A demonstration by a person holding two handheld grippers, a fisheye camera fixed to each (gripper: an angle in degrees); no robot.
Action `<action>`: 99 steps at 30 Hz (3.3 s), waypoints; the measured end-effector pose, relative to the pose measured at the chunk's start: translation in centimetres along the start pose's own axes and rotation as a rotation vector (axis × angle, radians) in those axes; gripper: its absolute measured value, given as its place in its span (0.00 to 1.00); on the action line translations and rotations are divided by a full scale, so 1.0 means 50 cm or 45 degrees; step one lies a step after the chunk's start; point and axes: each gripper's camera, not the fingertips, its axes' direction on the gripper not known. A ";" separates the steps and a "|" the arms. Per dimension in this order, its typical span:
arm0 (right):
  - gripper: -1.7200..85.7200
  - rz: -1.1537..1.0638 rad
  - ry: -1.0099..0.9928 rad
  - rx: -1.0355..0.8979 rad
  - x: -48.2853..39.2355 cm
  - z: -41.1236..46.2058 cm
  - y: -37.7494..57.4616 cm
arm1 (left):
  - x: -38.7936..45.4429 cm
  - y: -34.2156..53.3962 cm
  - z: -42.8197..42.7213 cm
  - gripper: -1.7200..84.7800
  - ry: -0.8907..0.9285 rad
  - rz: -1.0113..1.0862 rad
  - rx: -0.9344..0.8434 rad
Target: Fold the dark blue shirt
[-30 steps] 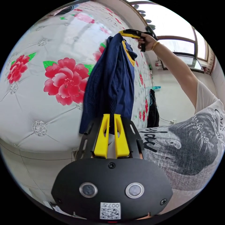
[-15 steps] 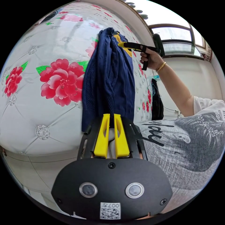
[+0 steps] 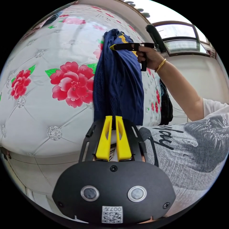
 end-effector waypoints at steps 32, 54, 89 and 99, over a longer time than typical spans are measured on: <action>0.07 -0.015 -0.097 0.279 -0.025 -0.141 0.301 | 0.159 -0.022 0.078 0.01 -0.245 0.089 -0.037; 0.02 0.386 0.160 0.645 0.200 -0.413 0.676 | 0.481 -0.107 0.166 0.01 -0.283 0.634 -0.084; 0.02 0.068 0.570 0.270 0.532 -0.394 0.627 | 0.534 -0.778 0.438 0.01 -1.081 0.915 -0.126; 0.02 0.896 0.540 0.338 0.885 -0.523 0.785 | 0.507 -0.869 0.327 0.01 -0.543 0.813 0.117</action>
